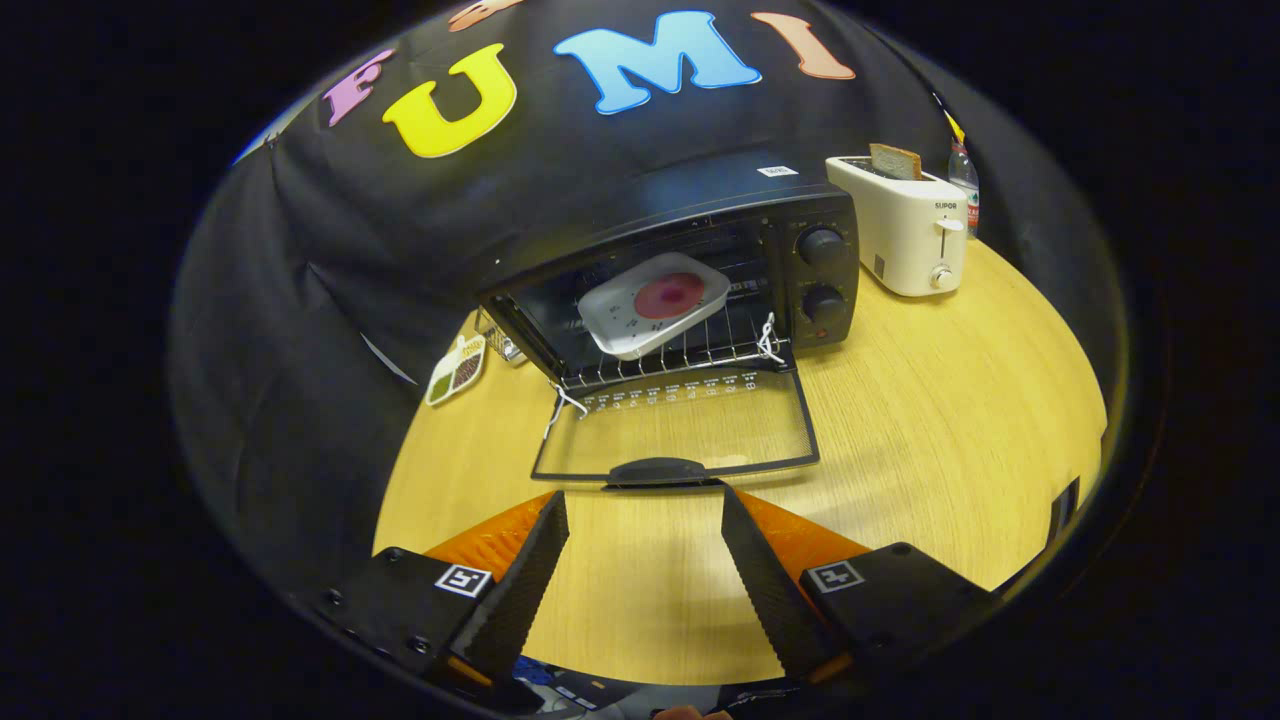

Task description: Open the toaster oven, put the food inside, and close the toaster oven door.

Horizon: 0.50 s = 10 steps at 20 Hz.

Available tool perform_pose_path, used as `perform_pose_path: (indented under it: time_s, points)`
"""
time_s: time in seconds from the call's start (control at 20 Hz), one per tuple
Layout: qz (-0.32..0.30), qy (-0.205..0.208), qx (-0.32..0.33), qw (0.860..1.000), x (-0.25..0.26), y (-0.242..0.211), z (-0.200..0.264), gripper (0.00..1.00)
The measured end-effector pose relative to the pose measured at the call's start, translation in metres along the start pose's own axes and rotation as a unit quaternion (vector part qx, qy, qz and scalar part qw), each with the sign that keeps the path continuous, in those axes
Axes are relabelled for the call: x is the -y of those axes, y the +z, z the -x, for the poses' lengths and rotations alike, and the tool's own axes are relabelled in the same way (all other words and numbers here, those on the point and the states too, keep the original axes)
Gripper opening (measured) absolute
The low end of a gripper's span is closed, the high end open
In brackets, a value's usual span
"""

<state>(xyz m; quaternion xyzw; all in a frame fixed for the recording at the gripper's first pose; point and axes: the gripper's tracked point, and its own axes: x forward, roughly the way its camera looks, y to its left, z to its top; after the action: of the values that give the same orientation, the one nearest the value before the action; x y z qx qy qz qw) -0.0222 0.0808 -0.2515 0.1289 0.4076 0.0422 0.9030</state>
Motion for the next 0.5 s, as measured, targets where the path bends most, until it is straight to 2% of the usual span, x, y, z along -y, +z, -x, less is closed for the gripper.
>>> perform_pose_path:
  time_s: [0.2,0.5]
  points:
    - [0.035,-0.051,-0.058,0.996,0.007,-0.031,-0.021,0.99]
    - [0.08,-0.107,-0.085,0.987,0.021,-0.047,-0.071,0.99]
